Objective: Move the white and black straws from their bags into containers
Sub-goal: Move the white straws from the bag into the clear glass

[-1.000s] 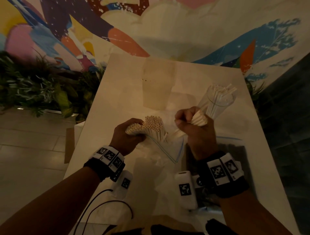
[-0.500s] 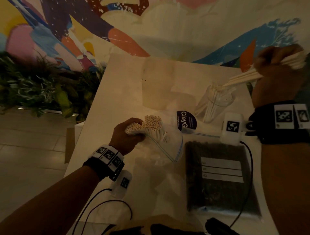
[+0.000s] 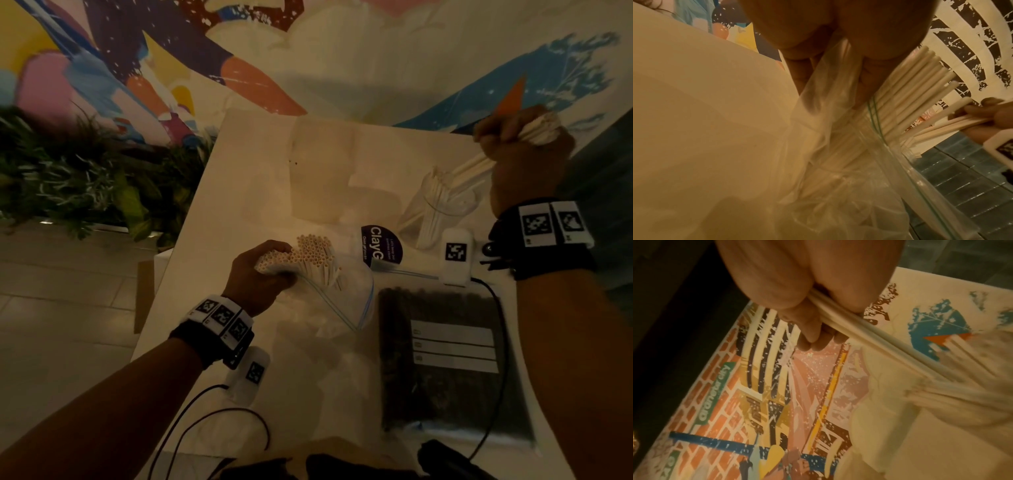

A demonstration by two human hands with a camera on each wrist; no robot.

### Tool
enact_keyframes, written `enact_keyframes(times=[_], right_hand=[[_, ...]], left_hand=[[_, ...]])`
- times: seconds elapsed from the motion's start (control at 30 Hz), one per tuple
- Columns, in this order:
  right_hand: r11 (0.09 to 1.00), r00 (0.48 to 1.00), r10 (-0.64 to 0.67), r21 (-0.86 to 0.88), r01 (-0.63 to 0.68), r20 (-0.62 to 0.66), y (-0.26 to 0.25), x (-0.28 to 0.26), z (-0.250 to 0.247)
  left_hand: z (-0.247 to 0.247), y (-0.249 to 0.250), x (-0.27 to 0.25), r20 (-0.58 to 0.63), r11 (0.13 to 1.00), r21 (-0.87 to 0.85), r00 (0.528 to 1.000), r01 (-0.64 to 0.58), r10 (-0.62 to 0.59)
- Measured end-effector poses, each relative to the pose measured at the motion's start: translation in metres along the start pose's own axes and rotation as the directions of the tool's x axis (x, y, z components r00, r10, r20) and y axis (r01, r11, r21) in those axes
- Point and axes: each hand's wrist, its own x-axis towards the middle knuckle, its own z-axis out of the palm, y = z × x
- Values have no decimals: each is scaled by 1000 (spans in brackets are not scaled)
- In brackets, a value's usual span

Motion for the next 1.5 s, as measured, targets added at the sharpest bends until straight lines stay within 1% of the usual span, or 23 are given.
enact_keyframes(times=[0.1,0.2,0.37,0.43,0.47,0.53,0.57,0.6,0.7,0.73,0.8,0.87,0.93,1.03,1.07,1.13,1.2,1.23,1.3,1.37,1.4,1.47,1.5], right_hand=[[996,995,91,-20,-93,-48,21,-4,-2],[994,992,72,-77,-80,-105,27,-5,-5],[910,977,54,-392,-134,-208,33,2,-9],[873,969,94,-448,-190,-228,40,5,-12],[839,962,158,-483,-250,-223,43,6,-13],[662,934,277,-660,-357,-227,50,5,-14],[588,929,292,-724,-361,-226,53,3,-16],[586,940,260,-737,-336,-222,55,3,-17],[686,961,17,-696,-212,-276,59,5,-20],[678,960,-8,-707,-201,-280,60,5,-20],[576,962,124,-772,-269,-243,69,6,-19],[436,918,337,-830,-349,-209,79,8,-16],[412,896,390,-830,-376,-212,84,8,-11],[517,959,229,-815,-263,-165,83,6,-2],[518,972,194,-828,-214,-130,82,5,1],[416,961,272,-895,-161,-46,84,0,7],[215,911,411,-975,-50,45,89,-5,10],[150,886,456,-989,12,80,91,-8,10],[129,895,433,-990,52,104,91,-8,9],[148,945,323,-989,9,57,88,-4,8],[137,952,306,-990,-23,20,89,-3,6],[92,937,350,-994,-53,-18,92,-2,4],[100,931,366,-994,-52,-11,95,-3,1]], left_hand=[[1,-1,0,0,1000,1,1000,3,-3],[0,0,-1,-5,1000,0,1000,2,-2],[0,-1,-1,6,999,-41,1000,3,-3],[-1,-3,0,0,999,-32,1000,9,-9],[-1,-3,0,-5,1000,-16,1000,8,-8],[-2,-4,1,-3,1000,5,1000,-15,15],[-2,-5,1,3,1000,1,1000,-23,23],[-2,-5,0,5,1000,-7,1000,-24,24],[-3,-5,-1,-7,1000,-5,1000,-22,22],[-3,-4,0,-5,1000,13,1000,-23,23],[-2,-1,0,2,999,40,1000,-23,23],[-1,-1,0,6,999,43,1000,-26,26],[-1,-1,0,6,999,36,1000,-30,30],[-2,-4,0,10,999,38,1000,-13,13],[-2,-4,0,10,999,35,1000,-9,9],[-1,-3,-2,15,1000,21,1000,-20,20],[-2,-1,-2,12,999,23,1000,-29,29],[-1,-1,-2,11,999,33,1000,-27,27],[0,-2,-2,7,998,50,1000,-26,26],[0,0,-2,5,999,33,1000,-29,29],[0,2,-3,7,999,25,1000,-31,31],[-1,1,-2,7,999,34,1000,-30,30],[-1,-1,-1,8,999,38,1000,-26,26]])
